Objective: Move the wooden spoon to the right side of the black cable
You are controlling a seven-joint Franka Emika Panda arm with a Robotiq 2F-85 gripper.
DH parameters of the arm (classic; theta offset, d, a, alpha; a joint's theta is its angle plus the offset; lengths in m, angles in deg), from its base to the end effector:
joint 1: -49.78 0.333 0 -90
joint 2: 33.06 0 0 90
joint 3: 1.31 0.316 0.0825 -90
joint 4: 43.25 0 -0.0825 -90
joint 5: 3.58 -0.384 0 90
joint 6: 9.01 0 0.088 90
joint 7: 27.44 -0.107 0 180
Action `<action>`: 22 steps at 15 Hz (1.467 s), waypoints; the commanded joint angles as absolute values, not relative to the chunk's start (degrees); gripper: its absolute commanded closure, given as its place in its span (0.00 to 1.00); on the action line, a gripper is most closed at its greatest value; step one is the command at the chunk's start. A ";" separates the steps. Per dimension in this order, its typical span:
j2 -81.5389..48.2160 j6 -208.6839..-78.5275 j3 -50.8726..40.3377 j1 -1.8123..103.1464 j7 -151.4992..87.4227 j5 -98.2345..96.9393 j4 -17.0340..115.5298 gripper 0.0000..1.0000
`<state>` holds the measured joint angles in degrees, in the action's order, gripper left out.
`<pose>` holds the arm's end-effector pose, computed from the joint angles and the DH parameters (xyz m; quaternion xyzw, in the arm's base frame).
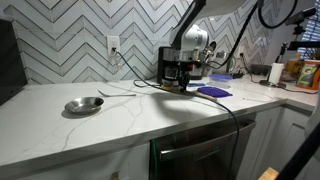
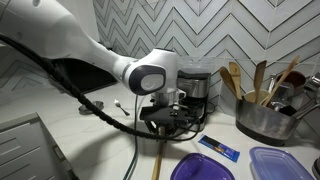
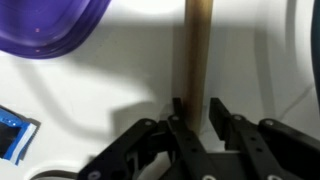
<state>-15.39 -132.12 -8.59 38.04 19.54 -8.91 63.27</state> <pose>0.5931 -0.1956 0.3543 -0.9754 -0.2192 -0.0041 0.0206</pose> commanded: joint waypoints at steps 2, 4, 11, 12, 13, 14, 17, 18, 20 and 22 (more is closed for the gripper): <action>-18.37 -132.10 -7.65 37.52 18.96 -7.82 64.75 0.27; -20.40 -130.73 -7.46 37.50 19.28 -8.29 64.86 0.12; -30.00 -125.26 -9.19 38.64 6.60 -5.20 65.77 0.00; -31.79 -124.49 -9.24 38.81 4.00 -4.47 66.42 0.00; -34.00 -124.80 -9.24 39.00 0.99 -3.84 67.61 0.00; -35.98 -125.07 -9.19 39.19 -2.06 -2.99 68.51 0.00; -41.77 -125.37 -8.91 39.67 -10.55 0.21 71.09 0.00; -43.39 -125.07 -8.67 39.69 -14.25 2.01 71.88 0.00; -46.21 -122.47 -7.94 39.74 -20.81 4.44 73.54 0.00; -47.95 -116.37 -7.49 40.19 -23.20 4.22 74.69 0.00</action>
<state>-43.49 -122.34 -7.90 39.17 -17.84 2.45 70.33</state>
